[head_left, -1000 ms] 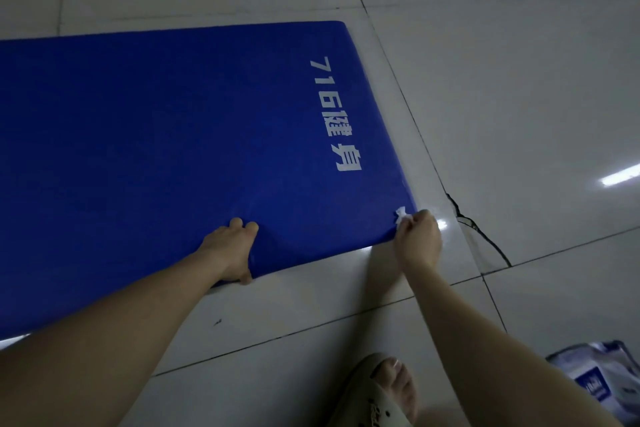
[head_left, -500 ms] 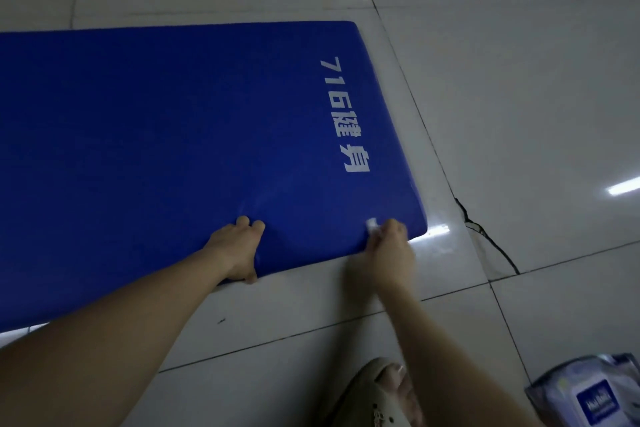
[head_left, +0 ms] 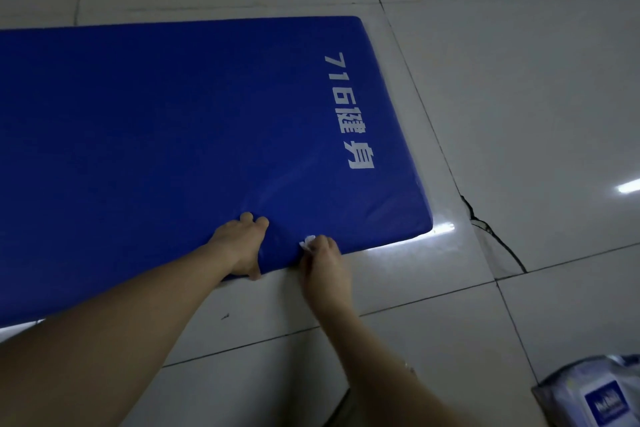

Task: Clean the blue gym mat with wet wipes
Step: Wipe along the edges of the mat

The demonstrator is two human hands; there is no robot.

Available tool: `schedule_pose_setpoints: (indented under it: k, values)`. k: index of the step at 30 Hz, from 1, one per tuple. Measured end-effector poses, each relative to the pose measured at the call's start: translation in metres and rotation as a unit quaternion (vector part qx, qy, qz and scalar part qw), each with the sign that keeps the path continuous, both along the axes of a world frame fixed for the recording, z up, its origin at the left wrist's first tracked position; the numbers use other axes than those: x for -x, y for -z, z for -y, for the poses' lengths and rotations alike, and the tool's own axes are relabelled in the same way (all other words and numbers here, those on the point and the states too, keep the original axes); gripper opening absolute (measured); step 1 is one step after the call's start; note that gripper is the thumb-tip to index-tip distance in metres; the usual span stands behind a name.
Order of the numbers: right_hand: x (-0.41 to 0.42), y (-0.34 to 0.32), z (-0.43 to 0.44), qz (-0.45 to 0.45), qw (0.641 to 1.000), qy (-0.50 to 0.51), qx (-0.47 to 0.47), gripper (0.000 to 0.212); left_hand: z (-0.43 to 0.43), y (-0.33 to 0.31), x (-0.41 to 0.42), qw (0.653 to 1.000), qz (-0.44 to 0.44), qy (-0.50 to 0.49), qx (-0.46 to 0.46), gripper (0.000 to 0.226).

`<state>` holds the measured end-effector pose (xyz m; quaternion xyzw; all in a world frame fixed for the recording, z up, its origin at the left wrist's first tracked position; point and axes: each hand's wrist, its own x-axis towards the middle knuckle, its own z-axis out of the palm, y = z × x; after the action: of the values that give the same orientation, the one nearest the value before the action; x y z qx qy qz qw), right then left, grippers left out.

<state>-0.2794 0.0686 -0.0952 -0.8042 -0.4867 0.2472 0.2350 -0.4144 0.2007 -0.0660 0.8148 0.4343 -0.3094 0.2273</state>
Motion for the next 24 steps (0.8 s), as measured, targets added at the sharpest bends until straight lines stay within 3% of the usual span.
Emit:
schedule_pose_setpoints:
  k: [2, 6, 8, 16, 24]
  values:
    - [-0.031, 0.004, 0.0, 0.057, 0.998, -0.013, 0.009, 0.009, 0.001, 0.0, 0.001, 1.0, 0.001, 0.004, 0.001, 0.086]
    - [-0.138, -0.002, 0.006, 0.099, 0.973, 0.198, 0.065, 0.018, 0.0, 0.002, 0.0, 1.0, 0.006, -0.002, 0.0, 0.089]
    - [-0.157, -0.006, 0.009, 0.104, 0.964, 0.234, 0.07, 0.011, -0.001, 0.002, 0.0, 1.0, 0.007, -0.002, 0.0, 0.089]
    - [-0.025, -0.006, 0.0, -0.039, 0.979, 0.189, 0.058, 0.004, 0.0, 0.003, 0.001, 1.0, 0.005, 0.003, -0.001, 0.09]
    - [0.033, -0.012, -0.009, -0.067, 0.99, 0.113, 0.058, 0.003, 0.004, 0.006, 0.001, 1.0, 0.015, -0.014, -0.011, 0.084]
